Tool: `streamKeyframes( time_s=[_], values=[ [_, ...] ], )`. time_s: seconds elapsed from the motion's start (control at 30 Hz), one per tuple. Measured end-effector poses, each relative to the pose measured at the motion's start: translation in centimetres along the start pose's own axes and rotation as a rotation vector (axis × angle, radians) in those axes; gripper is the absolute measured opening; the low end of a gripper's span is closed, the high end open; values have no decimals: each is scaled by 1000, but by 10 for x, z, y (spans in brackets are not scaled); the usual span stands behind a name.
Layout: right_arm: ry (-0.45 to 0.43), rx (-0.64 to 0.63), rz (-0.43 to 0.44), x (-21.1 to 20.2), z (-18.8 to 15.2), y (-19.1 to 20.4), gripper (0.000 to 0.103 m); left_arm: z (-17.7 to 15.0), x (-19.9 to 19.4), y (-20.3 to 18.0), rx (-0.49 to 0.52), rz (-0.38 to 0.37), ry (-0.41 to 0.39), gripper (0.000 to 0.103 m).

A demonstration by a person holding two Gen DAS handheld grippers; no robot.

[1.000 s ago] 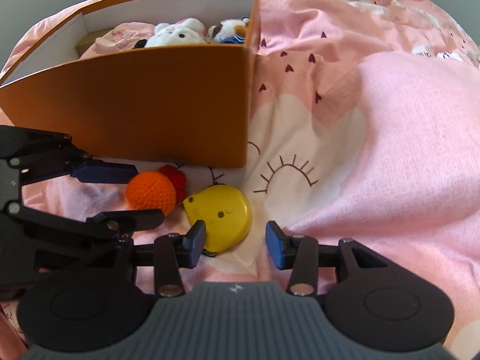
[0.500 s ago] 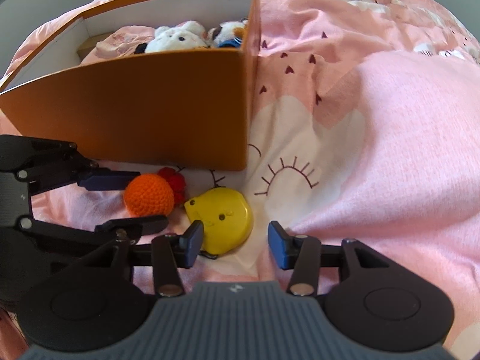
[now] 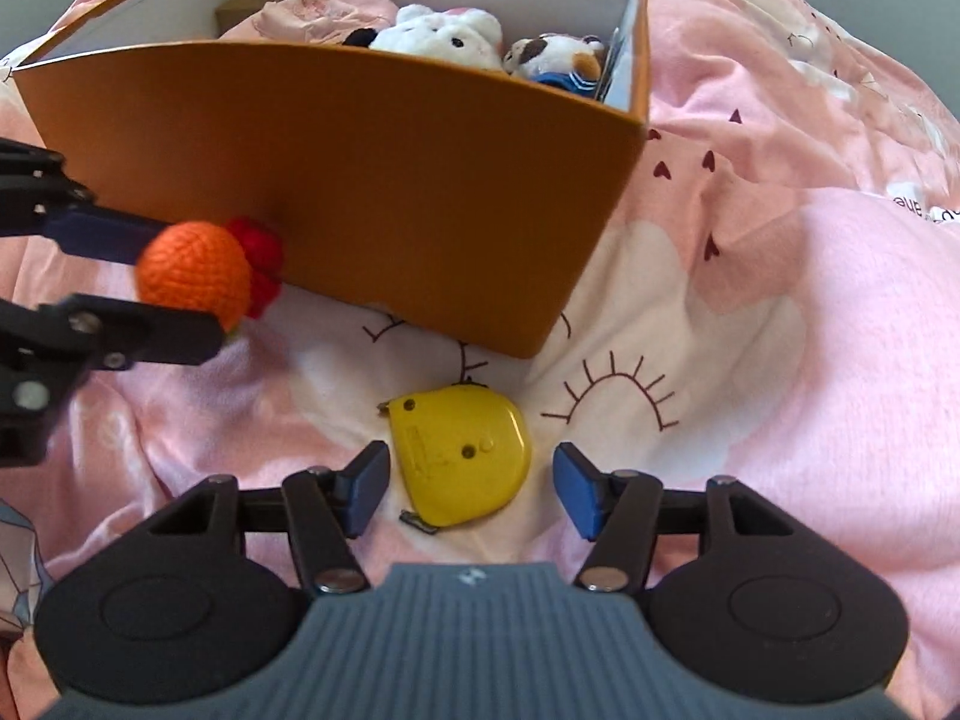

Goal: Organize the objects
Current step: 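Lift the crocheted ball and tape measure and carry them over the orange box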

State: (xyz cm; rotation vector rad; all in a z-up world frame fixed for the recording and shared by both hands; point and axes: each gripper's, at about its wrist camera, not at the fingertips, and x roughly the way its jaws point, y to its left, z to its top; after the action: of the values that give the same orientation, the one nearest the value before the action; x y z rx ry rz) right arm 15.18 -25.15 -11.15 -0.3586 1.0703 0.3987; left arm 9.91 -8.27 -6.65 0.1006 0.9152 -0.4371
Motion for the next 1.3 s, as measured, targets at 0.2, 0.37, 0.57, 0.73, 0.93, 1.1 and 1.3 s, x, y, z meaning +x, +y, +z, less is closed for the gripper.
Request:
streamKeyframes(
  time_s=[0.2, 0.37, 0.57, 0.73, 0.93, 1.1, 1.3],
  values=[
    [32, -2, 3, 9, 1, 3, 60, 0, -8, 0, -8, 9, -2, 46],
    [37, -4, -17, 10, -1, 7, 54, 1, -18, 0, -22, -8, -14, 46],
    [5, -6, -23, -9, -3, 11, 53, 5, -37, 0, -38, -58, -39, 46],
    [-40, 14, 20, -48, -3, 10, 53, 13, -59, 2, -58, -124, -81, 46],
    [-151, -17, 53, -109, 9, 8, 53, 31, -78, 14, -143, -169, -129, 46],
    [-246, -59, 86, -148, 42, 8, 53, 49, -85, 27, -180, -143, -166, 46],
    [-260, -165, 31, -148, 96, 6, 53, 75, -74, 50, -225, -130, -156, 46]
  ],
)
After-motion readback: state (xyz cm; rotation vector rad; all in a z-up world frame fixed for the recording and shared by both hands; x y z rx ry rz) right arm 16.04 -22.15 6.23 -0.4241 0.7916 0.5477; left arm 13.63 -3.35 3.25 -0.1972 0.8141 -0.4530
